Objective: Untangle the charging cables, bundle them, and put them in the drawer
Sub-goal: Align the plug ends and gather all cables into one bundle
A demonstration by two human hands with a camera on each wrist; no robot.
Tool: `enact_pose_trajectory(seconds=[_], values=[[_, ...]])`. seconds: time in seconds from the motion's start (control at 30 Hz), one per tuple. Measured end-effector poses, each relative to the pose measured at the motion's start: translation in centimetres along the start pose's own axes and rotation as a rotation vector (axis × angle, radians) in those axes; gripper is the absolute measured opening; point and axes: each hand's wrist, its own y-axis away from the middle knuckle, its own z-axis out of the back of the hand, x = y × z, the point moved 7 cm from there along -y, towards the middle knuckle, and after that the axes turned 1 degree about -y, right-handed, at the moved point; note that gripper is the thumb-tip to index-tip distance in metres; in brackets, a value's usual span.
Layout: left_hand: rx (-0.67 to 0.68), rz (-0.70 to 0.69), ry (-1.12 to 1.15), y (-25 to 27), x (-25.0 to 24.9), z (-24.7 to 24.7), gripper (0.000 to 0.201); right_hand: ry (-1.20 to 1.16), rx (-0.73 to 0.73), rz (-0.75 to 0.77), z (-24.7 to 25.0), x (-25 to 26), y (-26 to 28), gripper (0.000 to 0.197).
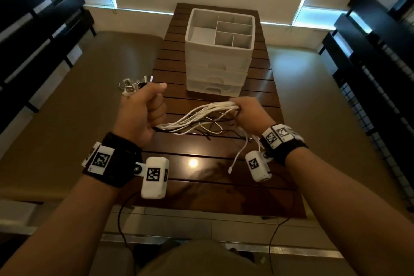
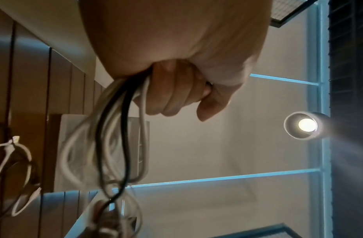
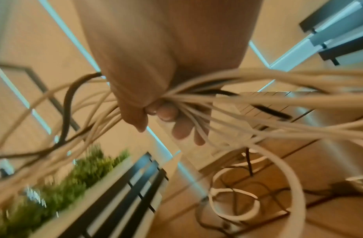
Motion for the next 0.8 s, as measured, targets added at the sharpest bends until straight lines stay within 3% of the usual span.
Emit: enact_pose_trajectory(seconds=[0.07, 0.2, 0.27, 0.37, 0.4, 0.53, 0.8], values=[[-0.018, 0.003, -0.003, 0.0, -0.2, 0.3, 0.047, 0.009, -0.010, 0.027, 1.3, 0.1, -0.1, 0.012], [-0.006, -0.062, -0.028, -0.5, -2.5, 1.0, 0.047, 0.195, 0.202, -0.113, 0.3, -2.4, 1.4, 0.008], [-0.015, -0.069, -0.046, -0.5, -2.7, 1.4, 0.047, 0.154, 0.118, -0.099, 1.4, -2.1, 1.5, 0.007], [-0.058, -0.068, -0.042, -0.6, -2.6, 2.4, 0.047, 0.044, -0.154, 0.038, 5.2, 0.4, 1.3, 0.013], [-0.074, -0.070, -0.035, -0.6, -2.8, 2.8, 0.048, 0.052, -0.163, 0.068, 5.7, 1.2, 1.3, 0.014], [-0.093, -0.110, -0.039, -0.5, -3.8, 3.0, 0.049, 0.282, 0.103, 0.001, 3.4, 0.1, 2.0, 0.016], [-0.114, -0.135, -0.092, 0.2, -3.4, 3.4, 0.048, 0.276, 0.085, -0.094, 4.8, -0.4, 3.1, 0.025]])
